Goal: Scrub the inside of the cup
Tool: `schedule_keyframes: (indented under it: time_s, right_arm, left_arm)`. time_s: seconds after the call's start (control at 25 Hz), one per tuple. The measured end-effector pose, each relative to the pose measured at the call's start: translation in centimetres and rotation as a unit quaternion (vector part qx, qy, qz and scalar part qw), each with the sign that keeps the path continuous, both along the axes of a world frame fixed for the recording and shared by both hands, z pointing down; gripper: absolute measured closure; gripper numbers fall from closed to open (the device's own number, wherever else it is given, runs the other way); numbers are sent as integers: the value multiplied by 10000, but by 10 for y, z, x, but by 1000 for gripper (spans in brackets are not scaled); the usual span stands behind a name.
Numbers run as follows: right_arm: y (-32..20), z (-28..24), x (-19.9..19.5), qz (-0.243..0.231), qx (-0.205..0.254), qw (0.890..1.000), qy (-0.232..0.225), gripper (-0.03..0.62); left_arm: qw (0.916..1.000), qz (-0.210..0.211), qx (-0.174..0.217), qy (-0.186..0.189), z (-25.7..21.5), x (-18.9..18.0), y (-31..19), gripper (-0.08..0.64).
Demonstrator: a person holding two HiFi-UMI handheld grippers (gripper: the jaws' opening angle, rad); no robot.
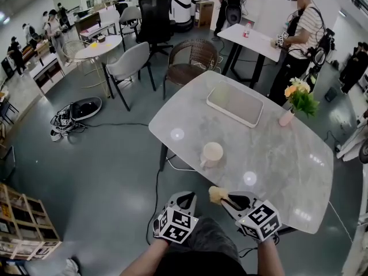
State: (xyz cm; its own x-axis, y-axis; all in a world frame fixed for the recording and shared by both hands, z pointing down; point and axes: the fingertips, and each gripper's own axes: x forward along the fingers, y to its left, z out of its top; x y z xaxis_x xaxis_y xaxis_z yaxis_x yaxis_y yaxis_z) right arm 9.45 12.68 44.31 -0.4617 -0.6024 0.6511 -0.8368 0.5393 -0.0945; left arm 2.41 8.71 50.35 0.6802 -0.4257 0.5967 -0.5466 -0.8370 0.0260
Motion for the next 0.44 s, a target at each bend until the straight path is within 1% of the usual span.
schedule_keyframes:
  time_s: [0.24,0.44]
  right_arm:
    - [-1,-4,-9,-196,73,9997,103,532]
    - [-1,-6,-16,-292,76,9994,146,532]
  left_arm:
    - [9998,-181,-1,77,-5,-6,-5,546]
    - [9996,-260,-21,50,-5,-12,-3,546]
